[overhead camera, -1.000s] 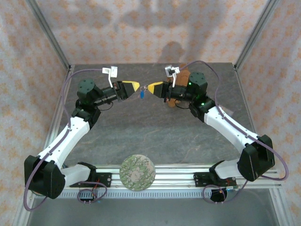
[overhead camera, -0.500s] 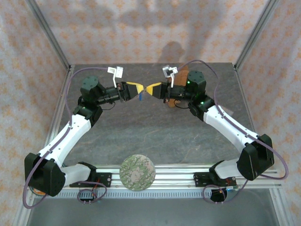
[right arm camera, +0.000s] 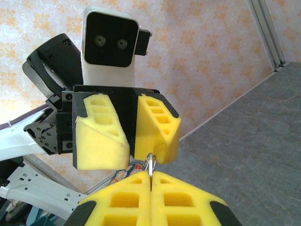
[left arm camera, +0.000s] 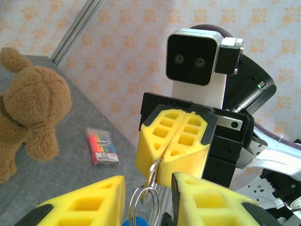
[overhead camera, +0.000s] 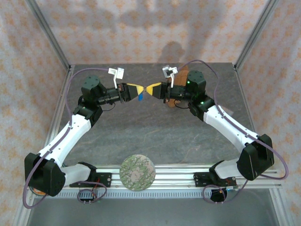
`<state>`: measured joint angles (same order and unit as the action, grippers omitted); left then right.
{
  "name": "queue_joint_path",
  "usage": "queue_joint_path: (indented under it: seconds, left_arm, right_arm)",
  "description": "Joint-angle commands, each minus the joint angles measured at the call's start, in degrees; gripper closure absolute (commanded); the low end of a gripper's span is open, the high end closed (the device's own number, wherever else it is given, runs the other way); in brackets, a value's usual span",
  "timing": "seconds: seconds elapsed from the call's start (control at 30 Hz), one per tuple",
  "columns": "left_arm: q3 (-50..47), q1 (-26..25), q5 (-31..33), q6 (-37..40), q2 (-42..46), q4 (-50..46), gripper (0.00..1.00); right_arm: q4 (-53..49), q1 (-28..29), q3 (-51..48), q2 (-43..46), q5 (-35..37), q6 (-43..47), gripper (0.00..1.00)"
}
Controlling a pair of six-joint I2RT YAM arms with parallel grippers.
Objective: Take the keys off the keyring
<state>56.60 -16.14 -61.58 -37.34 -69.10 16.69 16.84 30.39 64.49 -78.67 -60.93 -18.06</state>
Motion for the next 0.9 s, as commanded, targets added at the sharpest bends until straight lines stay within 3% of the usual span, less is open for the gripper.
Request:
queue_joint_path:
  seconds: [0.0, 0.1, 0.23, 0.43, 0.67, 0.83, 0.87]
  left_arm:
    - [1.5, -0.2, -1.4, 1.4, 0.4, -0.1, 0.75]
    - [1.4, -0.2, -1.4, 1.4, 0.5, 0.1, 0.89]
    - [1.0, -0.2, -0.7, 1.4, 1.0, 0.2, 1.0]
    - [-0.7, 0.6, 3.2, -0.3, 2.5, 2.8, 1.0]
    - [-5.4, 2.7, 7.2, -8.5, 3.1, 15.0, 1.0]
    - [-6.3, 2.7, 7.8, -9.3, 3.2, 16.4, 1.0]
    - [-6.3, 2.7, 7.9, -8.9, 3.4, 15.7, 0.94]
  right_arm:
    - [0.8, 0.4, 2.0, 0.6, -0.6, 1.0, 1.0]
    - [0.8, 0.4, 1.8, 0.9, -0.1, 1.2, 1.0]
    - [0.8, 0.3, 1.8, 1.0, 0.4, 1.3, 1.0]
    - [3.4, 0.3, 0.4, 1.8, 1.6, 0.6, 1.0]
    - [15.9, 0.7, -4.0, 1.8, 3.3, -6.8, 1.0]
    - [16.6, 1.2, -4.5, 1.4, 4.1, -7.0, 1.0]
    - [16.2, 1.2, -4.5, 1.6, 4.3, -6.6, 1.0]
